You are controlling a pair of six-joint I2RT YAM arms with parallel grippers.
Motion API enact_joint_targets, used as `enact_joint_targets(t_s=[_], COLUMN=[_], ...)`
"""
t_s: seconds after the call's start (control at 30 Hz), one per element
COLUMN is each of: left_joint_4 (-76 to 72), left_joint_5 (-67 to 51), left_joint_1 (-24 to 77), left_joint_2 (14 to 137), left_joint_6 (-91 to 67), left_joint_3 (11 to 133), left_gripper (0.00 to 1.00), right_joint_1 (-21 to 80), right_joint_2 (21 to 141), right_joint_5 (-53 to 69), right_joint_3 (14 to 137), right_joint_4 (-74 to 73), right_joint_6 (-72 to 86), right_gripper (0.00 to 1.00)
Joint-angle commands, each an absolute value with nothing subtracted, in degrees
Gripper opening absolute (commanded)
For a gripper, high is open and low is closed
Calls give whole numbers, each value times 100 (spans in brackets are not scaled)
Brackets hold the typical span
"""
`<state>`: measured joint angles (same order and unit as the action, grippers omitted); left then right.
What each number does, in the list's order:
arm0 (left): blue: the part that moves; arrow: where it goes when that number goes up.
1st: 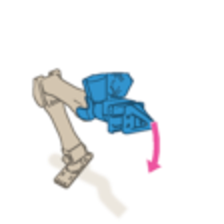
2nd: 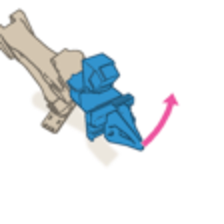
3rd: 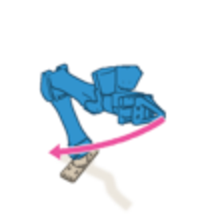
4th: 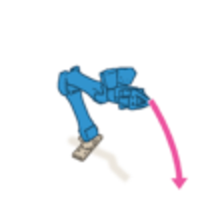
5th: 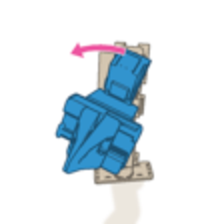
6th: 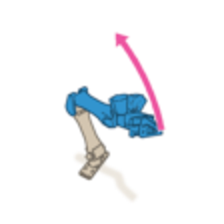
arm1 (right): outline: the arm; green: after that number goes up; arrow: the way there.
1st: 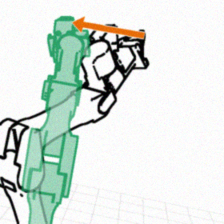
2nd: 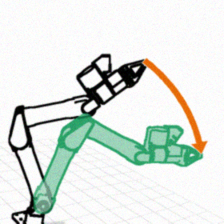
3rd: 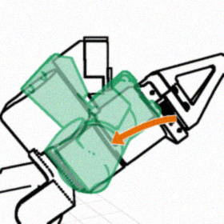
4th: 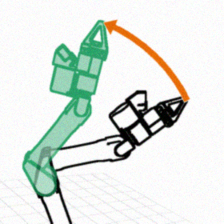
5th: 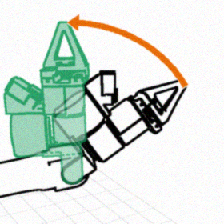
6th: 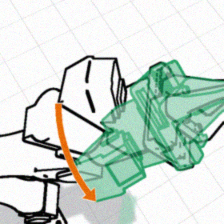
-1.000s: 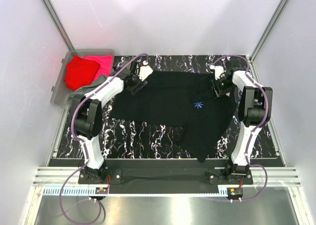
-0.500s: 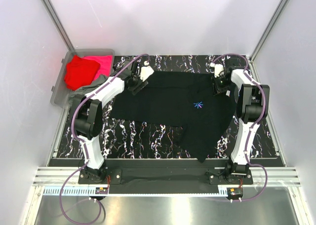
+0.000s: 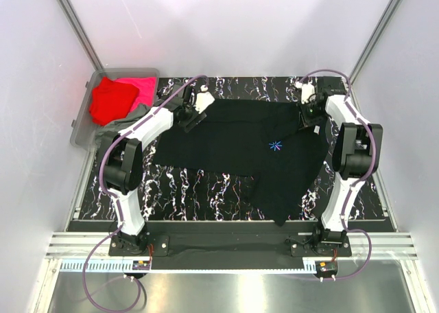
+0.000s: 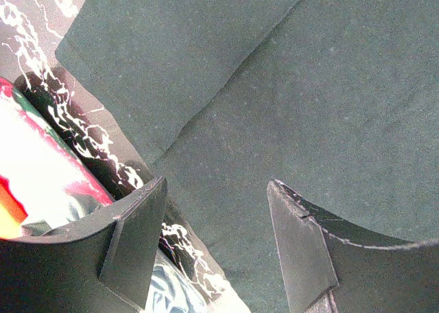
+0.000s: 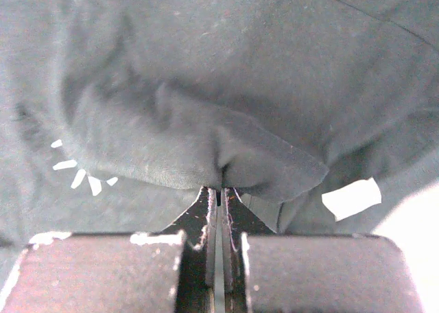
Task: Fold and stack the t-shirts
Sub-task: Fold the tshirt
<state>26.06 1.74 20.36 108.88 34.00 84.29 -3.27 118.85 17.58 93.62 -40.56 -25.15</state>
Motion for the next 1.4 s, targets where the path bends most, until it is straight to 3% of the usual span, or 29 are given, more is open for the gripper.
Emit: enact_joint_targets(t_s=[0.0,0.37,0.43,0.47,0.5,0.67,0.9,1.13,1.37], left_joint_4=[2461,2417,2400,2408,2400,2399,2382,3171,3234], left_joint_5=[193,141,149,158,176,202,150,701,817], left_joint_1=[2039,1986,1960,1943,1942,1898,1697,1345,1213], left_joint_2=[10846,10819,10811,10802,10802,10793,11170,12653,13174], left_joint_6=[3322,3331,3348,3357,3357,3401,3340,3235,3208], left_joint_3=[8464,8455,8455,8455,8464,8525,9025,10921,11241], left_gripper=[65,65,65,65,65,66,69,73,73], right_joint_1=[-290,-123,-106,-105,-105,-140,-369,-606,-668], right_joint_2=[11215,11109,11162,11162,11136,10741,11486,12717,13297], right_joint_5=[1872,2012,2109,2144,2145,2075,1688,1565,1485], right_joint_3=[9247,9087,9245,9298,9395,10053,10476,11338,11461], right_joint_4=[-4323,-4956,-5341,-5439,-5580,-5485,-4687,-4667,-4676], right_joint_6=[-2356,-2347,-2373,-2356,-2329,-2285,-2216,-2065,-2092], right_gripper=[0,1,7,21,25,33,34,33,33])
